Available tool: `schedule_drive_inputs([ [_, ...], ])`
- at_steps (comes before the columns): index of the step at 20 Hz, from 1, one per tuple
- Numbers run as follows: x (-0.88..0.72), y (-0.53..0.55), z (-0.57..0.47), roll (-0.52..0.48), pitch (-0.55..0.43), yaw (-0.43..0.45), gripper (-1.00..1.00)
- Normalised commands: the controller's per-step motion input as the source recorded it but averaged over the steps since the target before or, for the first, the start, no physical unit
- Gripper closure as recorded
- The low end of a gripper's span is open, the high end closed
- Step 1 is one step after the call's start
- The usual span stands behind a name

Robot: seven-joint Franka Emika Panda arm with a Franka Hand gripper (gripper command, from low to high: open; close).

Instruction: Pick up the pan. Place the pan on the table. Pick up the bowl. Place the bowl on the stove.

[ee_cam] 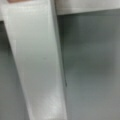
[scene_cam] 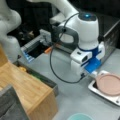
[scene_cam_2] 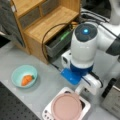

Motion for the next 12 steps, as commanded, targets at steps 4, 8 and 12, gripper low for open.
schedule_drive_inputs([
  [4,0.01,-0.07,-0.14,-0.125,-0.026,0.244,-1.0],
  [8,0.0,-0.05,-0.18,-0.106,-0.051,0.22,-1.0],
  [12,0.02,-0.04,-0.23,-0.076,-0.112,0.189,-1.0],
])
